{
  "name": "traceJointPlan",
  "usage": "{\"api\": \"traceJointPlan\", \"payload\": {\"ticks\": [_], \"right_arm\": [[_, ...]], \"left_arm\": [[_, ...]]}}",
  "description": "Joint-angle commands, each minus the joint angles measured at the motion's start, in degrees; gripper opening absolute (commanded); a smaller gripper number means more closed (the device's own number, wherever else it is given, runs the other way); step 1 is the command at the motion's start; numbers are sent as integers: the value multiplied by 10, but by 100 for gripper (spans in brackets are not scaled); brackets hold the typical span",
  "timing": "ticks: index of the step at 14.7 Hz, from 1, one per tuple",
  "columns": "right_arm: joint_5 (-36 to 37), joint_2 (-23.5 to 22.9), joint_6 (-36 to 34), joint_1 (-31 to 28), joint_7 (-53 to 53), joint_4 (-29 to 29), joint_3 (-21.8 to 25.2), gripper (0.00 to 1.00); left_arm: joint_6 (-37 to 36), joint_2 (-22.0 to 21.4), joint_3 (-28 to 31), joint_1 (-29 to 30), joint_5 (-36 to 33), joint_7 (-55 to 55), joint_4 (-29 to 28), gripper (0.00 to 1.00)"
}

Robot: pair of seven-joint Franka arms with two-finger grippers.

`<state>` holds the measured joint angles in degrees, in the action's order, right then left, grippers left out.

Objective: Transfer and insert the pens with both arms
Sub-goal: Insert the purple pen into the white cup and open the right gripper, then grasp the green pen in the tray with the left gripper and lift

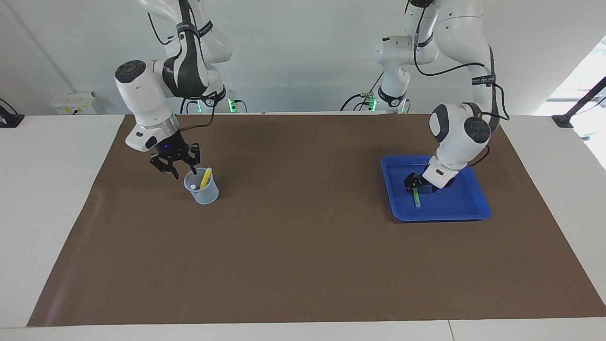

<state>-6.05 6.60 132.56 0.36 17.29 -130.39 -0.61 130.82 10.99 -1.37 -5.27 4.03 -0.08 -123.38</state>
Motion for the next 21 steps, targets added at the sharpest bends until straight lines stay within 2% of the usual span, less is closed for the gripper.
{"api": "traceJointPlan", "payload": {"ticks": [1,3,8,9,13,14,17,21], "right_arm": [[7,-6,0,-5,-10,24,-1,100],[7,-4,-7,-5,-9,35,0,100],[10,-6,-104,-5,-48,106,12,100],[16,-11,-132,-5,-64,130,12,100],[79,-37,-250,-5,-117,245,10,100],[84,-46,-282,-4,-126,278,10,100],[100,-59,-346,0,-141,338,9,100],[102,-50,-383,3,-163,343,7,100]], "left_arm": [[8,3,4,-11,-22,11,-1,96],[5,7,3,-11,-48,13,-1,92],[1,10,3,-11,-49,16,-1,61],[0,10,3,-11,-49,16,-1,53],[-3,11,3,-12,-49,16,-1,8],[-3,11,3,-11,-49,15,-1,0],[-5,10,3,-9,-49,15,0,0],[-44,11,3,-1,-49,16,25,0]]}}
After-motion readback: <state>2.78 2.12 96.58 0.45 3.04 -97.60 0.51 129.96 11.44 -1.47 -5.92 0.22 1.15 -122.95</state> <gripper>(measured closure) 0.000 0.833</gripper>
